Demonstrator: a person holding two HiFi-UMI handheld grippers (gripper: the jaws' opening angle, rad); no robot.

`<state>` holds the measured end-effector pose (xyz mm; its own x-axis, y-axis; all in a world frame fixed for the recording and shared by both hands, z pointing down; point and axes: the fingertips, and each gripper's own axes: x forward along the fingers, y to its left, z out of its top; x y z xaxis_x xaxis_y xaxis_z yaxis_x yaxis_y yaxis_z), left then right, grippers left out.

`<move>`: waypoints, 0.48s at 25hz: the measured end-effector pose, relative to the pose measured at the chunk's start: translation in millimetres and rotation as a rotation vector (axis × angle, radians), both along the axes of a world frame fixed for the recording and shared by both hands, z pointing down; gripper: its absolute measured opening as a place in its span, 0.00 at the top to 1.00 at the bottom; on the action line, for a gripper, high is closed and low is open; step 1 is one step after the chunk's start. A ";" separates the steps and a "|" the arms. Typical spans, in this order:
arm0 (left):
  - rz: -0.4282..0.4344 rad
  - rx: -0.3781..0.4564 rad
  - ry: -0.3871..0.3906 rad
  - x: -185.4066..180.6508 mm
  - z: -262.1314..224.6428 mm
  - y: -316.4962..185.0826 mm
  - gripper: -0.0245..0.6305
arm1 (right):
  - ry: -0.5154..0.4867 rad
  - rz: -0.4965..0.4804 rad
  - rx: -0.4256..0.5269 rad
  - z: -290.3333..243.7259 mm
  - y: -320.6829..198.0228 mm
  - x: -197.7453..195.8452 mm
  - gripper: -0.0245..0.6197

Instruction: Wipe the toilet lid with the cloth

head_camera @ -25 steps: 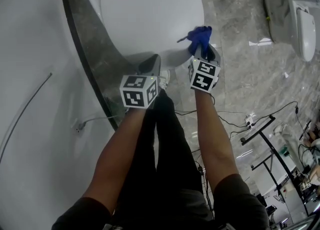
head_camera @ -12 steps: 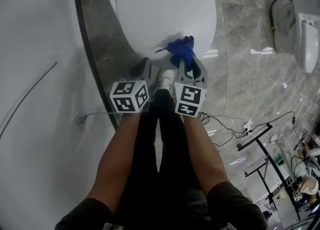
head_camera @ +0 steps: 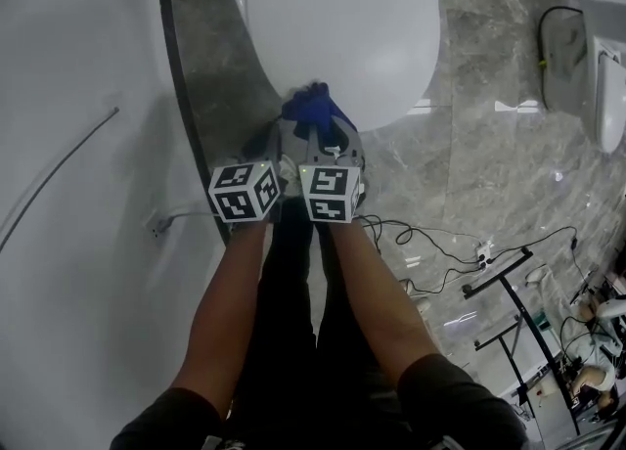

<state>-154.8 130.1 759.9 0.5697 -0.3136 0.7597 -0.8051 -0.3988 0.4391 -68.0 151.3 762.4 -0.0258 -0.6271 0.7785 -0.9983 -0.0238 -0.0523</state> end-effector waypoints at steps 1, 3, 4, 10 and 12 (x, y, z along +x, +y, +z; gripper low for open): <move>0.008 -0.002 0.005 3.2 0.8 2.4 0.95 | 0.016 -0.015 0.001 1.3 0.3 0.2 0.86; 0.033 -0.007 0.023 13.5 0.6 8.4 0.95 | 0.031 -0.022 0.014 0.9 1.8 4.5 0.86; 0.051 -0.005 0.033 20.5 -0.6 11.8 0.95 | 0.030 -0.009 0.023 0.0 3.3 10.0 0.86; 0.118 0.048 0.070 60.0 -15.5 18.6 0.95 | 0.058 0.078 0.056 -3.1 19.9 67.4 0.86; 0.130 0.050 0.079 71.4 -17.9 19.1 0.95 | 0.067 0.105 0.064 -3.3 24.2 86.1 0.86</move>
<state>-83.4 149.2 742.0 0.6654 -0.2693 0.6962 -0.7088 -0.5205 0.4761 18.1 175.4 759.1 0.0935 -0.6718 0.7348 -0.9918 -0.1276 0.0095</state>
